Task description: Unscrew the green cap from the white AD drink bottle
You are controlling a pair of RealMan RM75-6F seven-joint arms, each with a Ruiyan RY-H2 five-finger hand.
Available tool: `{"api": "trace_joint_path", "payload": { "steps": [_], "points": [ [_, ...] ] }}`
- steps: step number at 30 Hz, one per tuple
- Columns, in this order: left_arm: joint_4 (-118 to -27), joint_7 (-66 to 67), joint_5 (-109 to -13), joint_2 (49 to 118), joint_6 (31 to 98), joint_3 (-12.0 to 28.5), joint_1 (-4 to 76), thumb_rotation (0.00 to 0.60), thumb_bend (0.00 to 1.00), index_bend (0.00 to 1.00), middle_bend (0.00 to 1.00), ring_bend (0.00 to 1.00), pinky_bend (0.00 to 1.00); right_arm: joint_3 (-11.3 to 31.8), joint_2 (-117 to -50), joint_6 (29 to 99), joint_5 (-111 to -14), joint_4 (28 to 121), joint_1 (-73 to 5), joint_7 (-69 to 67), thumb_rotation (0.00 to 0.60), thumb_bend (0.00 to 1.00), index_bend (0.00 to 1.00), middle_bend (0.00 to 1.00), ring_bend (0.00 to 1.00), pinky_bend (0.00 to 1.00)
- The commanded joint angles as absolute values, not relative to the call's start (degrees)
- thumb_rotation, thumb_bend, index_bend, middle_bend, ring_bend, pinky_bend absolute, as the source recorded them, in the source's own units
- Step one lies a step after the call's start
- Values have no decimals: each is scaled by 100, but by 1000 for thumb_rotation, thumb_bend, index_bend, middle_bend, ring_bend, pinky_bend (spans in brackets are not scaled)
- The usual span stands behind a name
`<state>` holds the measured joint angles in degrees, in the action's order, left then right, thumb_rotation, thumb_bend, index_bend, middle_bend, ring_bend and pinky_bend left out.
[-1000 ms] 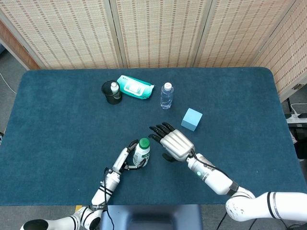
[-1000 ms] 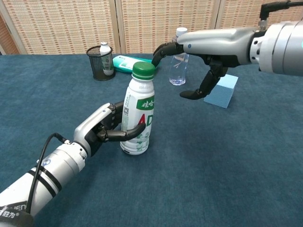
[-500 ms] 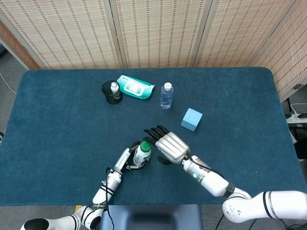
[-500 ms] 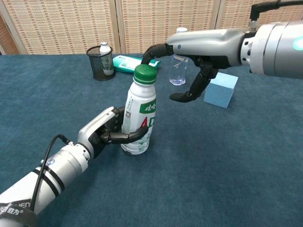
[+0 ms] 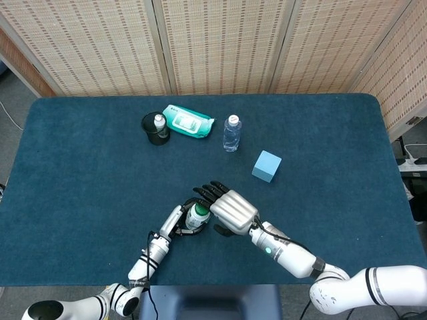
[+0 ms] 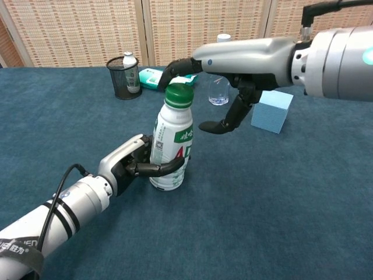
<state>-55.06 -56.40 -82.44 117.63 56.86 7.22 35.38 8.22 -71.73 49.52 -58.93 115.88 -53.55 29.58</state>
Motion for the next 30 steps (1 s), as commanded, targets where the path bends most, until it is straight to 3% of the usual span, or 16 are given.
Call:
{"api": "trace_joint_path", "payload": {
  "steps": [1, 9, 17, 30],
  "points": [
    [-5673, -5730, -8189, 11630, 5416, 713, 3595, 600, 981, 769, 865, 426, 71, 789, -7168, 4935, -5975, 11678, -5385, 2966, 600, 328, 164, 0, 0, 0],
    [-5749, -5683, -8166, 11534, 5282, 705, 3622, 600, 980, 771, 866, 428, 71, 700, -7096, 5107, -6536, 11799, -5263, 2792, 600, 344, 158, 0, 0, 0],
    [-5677, -5528, -8255, 11577, 5447, 659, 3586, 600, 977, 771, 865, 428, 63, 821, -7038, 5616, -6453, 11531, -5050, 2749, 600, 344, 119, 0, 0, 0],
    [-5596, -5566, -8031, 11635, 5133, 772, 3636, 600, 973, 771, 865, 428, 59, 653, -7138, 5322, -6220, 11337, -5114, 2825, 600, 344, 124, 0, 0, 0]
  ]
}}
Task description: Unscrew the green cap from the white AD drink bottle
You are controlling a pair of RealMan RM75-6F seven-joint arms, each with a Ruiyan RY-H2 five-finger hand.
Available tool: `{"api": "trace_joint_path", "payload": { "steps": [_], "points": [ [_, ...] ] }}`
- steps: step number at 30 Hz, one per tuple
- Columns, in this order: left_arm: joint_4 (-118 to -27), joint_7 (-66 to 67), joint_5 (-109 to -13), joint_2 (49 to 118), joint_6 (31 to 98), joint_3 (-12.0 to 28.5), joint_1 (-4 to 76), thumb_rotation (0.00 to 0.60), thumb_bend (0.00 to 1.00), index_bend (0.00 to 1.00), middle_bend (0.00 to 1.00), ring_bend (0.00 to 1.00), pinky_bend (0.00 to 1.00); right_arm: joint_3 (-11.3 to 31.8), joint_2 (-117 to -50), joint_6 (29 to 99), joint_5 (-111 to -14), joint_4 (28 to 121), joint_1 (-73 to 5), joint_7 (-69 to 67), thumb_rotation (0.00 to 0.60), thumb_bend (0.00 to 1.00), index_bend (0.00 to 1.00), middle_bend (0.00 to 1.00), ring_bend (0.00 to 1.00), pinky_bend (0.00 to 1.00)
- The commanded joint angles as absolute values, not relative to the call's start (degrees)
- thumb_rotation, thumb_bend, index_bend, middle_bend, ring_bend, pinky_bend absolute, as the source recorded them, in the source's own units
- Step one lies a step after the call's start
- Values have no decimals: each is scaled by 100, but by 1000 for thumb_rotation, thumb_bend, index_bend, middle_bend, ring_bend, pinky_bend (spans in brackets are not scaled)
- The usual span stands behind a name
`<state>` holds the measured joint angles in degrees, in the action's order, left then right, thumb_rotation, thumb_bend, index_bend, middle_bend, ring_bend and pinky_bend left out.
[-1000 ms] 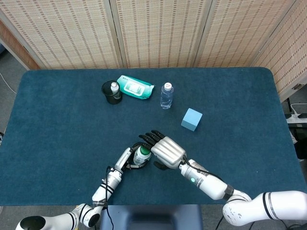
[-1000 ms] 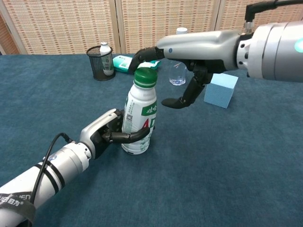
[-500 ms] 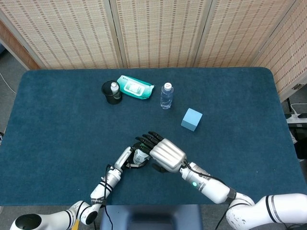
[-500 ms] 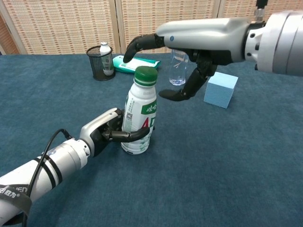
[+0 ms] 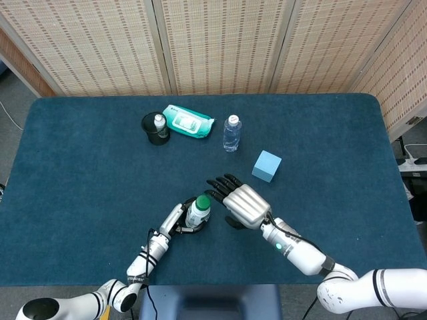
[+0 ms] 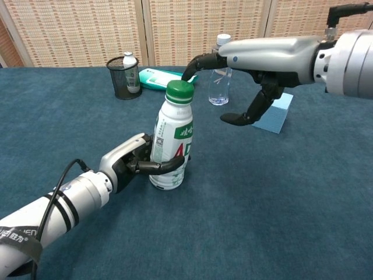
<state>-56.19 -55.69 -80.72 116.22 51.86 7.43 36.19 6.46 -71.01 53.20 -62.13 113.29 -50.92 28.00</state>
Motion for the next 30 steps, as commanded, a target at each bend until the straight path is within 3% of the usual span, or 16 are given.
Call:
{"api": "trace_joint_path", "payload": {
  "steps": [1, 24, 30],
  "points": [
    [-5585, -5557, -8023, 11639, 5119, 777, 3639, 600, 973, 771, 865, 429, 58, 661, -7153, 5322, -6217, 11346, -5125, 2836, 600, 344, 124, 0, 0, 0],
    [-5606, -5489, -8047, 11577, 4989, 768, 3667, 600, 968, 772, 863, 428, 52, 914, -7489, 5682, -6420, 11179, -5127, 2646, 600, 344, 110, 0, 0, 0],
    [-5578, -5354, -8067, 11630, 5030, 742, 3658, 600, 961, 771, 861, 429, 47, 1032, -7661, 5578, -5955, 11012, -5303, 2885, 600, 342, 185, 0, 0, 0]
  ]
}}
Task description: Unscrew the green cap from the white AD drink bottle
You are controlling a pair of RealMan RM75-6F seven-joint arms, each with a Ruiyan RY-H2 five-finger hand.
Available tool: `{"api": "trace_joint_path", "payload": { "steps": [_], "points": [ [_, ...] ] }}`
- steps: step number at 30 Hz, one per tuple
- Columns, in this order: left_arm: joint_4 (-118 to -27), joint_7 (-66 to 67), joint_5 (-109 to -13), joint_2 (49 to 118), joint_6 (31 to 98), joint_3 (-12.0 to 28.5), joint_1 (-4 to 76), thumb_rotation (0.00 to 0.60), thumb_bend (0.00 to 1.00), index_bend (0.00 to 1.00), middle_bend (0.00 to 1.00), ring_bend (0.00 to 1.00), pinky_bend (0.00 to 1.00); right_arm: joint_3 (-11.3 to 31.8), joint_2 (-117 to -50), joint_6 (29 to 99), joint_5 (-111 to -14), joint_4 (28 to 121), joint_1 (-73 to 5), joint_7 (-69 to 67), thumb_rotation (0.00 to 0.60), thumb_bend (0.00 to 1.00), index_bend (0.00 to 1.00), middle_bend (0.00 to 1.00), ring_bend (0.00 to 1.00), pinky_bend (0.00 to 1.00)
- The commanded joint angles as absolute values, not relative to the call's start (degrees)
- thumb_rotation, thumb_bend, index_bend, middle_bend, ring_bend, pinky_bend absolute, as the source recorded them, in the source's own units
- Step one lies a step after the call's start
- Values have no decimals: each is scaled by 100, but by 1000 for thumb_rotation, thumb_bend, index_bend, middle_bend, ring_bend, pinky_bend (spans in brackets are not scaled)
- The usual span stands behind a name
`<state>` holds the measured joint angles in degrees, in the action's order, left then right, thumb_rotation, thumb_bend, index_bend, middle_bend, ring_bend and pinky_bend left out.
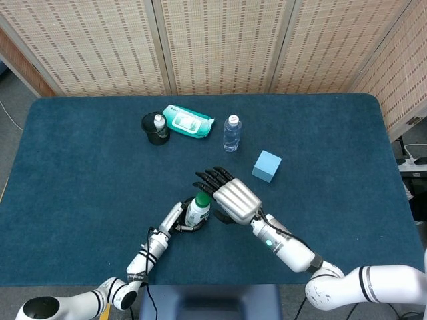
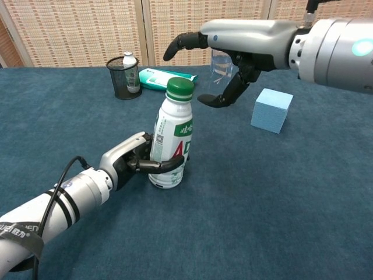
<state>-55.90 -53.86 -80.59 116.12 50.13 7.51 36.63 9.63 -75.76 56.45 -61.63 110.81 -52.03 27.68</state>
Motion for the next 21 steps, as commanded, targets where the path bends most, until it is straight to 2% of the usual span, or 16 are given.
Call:
{"api": "trace_joint_path", "payload": {
  "steps": [1, 6, 21],
  "points": [
    [-5574, -5337, -8070, 11636, 5039, 738, 3654, 600, 961, 772, 861, 428, 47, 1048, -7677, 5558, -5898, 11007, -5334, 2917, 600, 341, 204, 0, 0, 0],
    [-5557, -5284, -8072, 11650, 5064, 740, 3646, 600, 957, 771, 861, 428, 46, 1090, -7749, 5570, -5729, 11003, -5438, 3072, 600, 342, 278, 0, 0, 0],
    [-5568, -5266, -8112, 11644, 5073, 697, 3632, 600, 953, 771, 860, 428, 42, 1104, -7788, 5633, -5558, 11059, -5517, 3083, 600, 341, 350, 0, 0, 0]
  ]
}}
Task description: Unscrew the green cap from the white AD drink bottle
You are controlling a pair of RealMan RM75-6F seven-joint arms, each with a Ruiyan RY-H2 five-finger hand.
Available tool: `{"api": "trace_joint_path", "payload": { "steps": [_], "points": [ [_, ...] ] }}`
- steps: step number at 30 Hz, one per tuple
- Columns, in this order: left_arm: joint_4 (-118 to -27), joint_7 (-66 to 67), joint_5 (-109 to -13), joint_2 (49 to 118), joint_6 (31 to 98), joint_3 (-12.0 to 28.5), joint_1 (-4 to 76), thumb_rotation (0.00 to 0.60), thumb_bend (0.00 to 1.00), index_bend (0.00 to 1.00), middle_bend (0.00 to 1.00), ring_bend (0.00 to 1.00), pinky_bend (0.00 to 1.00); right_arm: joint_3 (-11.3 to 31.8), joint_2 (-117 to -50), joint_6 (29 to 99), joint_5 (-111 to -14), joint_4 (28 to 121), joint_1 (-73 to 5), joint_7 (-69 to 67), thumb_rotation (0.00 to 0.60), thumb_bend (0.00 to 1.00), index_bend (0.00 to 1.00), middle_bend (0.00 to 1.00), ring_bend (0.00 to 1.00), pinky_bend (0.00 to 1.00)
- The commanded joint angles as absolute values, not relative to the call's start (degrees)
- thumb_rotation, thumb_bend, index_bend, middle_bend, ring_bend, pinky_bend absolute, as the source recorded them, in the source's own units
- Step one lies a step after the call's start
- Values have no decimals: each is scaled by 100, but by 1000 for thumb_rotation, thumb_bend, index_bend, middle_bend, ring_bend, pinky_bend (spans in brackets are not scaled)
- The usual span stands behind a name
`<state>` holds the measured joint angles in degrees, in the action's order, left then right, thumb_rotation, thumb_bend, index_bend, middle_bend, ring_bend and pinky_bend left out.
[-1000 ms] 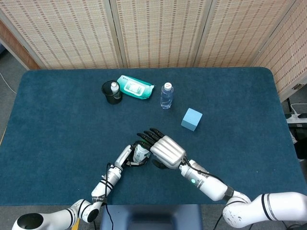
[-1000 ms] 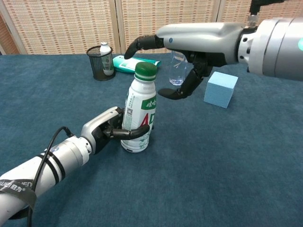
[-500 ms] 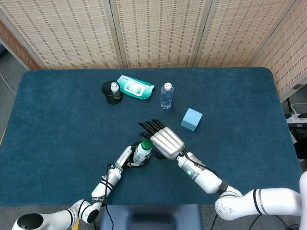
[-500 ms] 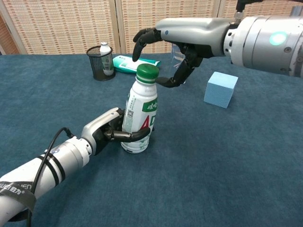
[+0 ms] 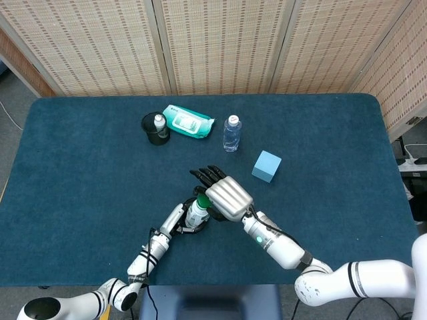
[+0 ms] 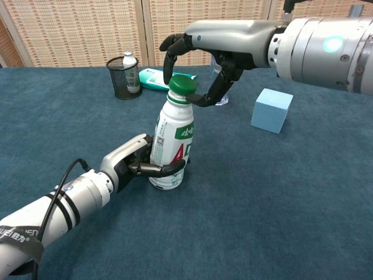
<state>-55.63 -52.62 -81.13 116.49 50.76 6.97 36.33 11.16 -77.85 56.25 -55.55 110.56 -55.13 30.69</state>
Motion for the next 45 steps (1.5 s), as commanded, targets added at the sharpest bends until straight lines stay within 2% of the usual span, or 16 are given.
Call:
{"api": "trace_joint_path", "payload": {
  "steps": [1, 14, 20, 31, 39, 42, 45],
  "points": [
    [-5573, -5270, -8112, 11638, 5072, 696, 3631, 600, 952, 771, 860, 428, 42, 1098, -7791, 5640, -5563, 11060, -5518, 3084, 600, 342, 355, 0, 0, 0],
    [-5548, -5328, -8095, 11626, 5040, 704, 3623, 600, 946, 771, 857, 429, 42, 1138, -7770, 5793, -5641, 11037, -5437, 2882, 600, 342, 429, 0, 0, 0],
    [-5530, -5425, -8052, 11616, 5089, 752, 3580, 600, 943, 769, 853, 428, 41, 1086, -7579, 5886, -5799, 11032, -5280, 2731, 600, 341, 428, 0, 0, 0],
    [-5447, -5477, -8094, 11575, 5366, 768, 3453, 600, 921, 765, 838, 401, 22, 24, -7055, 5554, -6279, 10522, -4681, 2687, 600, 342, 411, 0, 0, 0],
    [-5364, -5302, -8098, 11623, 5431, 747, 3420, 600, 918, 763, 831, 384, 17, -358, -7096, 5116, -6283, 10083, -4595, 2936, 600, 342, 375, 0, 0, 0],
    [-5357, -5196, -8134, 11621, 5502, 728, 3406, 600, 918, 763, 829, 377, 14, -388, -7142, 4975, -6099, 9982, -4599, 3003, 600, 340, 301, 0, 0, 0],
    [-5343, -5049, -8175, 11629, 5607, 714, 3389, 600, 918, 761, 827, 374, 14, -390, -7141, 4874, -5949, 9959, -4623, 3065, 600, 338, 100, 0, 0, 0]
  ]
}}
